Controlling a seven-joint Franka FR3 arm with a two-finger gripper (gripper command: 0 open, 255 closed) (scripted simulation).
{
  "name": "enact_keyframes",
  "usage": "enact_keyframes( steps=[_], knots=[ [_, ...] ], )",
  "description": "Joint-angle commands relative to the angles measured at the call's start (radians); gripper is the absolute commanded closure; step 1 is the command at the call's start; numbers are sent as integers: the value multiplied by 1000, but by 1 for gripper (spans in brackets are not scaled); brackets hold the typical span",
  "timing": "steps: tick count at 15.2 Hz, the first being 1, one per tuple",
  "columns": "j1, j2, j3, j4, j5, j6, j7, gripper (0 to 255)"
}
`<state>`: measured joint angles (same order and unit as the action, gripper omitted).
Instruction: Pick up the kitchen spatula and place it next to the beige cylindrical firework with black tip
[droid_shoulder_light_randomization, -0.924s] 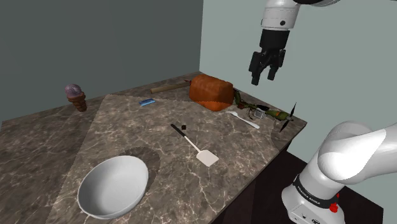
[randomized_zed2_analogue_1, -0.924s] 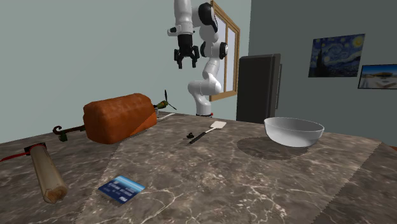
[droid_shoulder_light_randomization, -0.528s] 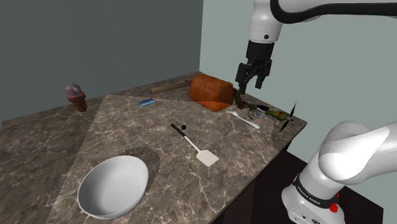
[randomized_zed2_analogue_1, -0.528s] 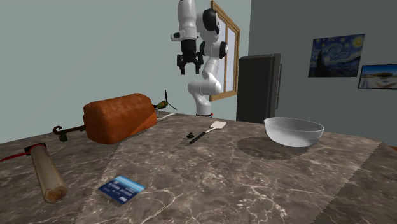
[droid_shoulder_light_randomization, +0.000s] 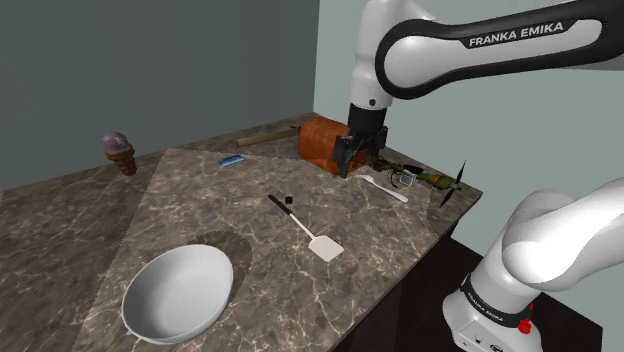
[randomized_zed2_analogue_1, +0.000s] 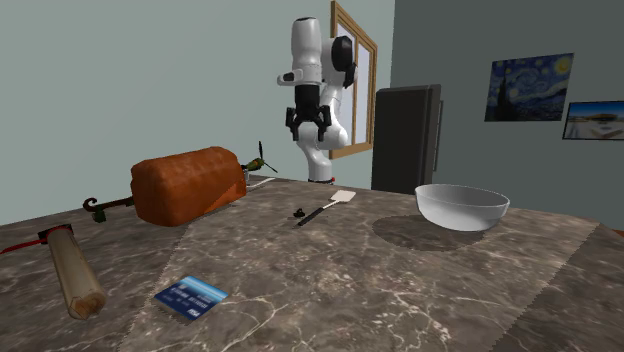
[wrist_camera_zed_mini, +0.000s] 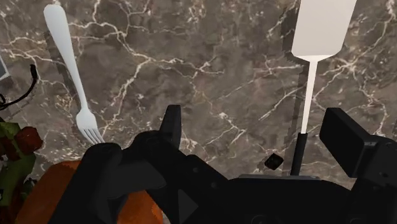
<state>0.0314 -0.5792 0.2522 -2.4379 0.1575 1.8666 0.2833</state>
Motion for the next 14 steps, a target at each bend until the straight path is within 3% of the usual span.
enact_keyframes(
  steps=[1,7,14],
  knots=[
    [6,53,35,-4,5,72,28,0],
    [7,239,134,12,-22,274,117,0],
    [-5,459,218,69,-130,452,246,0]
  ],
)
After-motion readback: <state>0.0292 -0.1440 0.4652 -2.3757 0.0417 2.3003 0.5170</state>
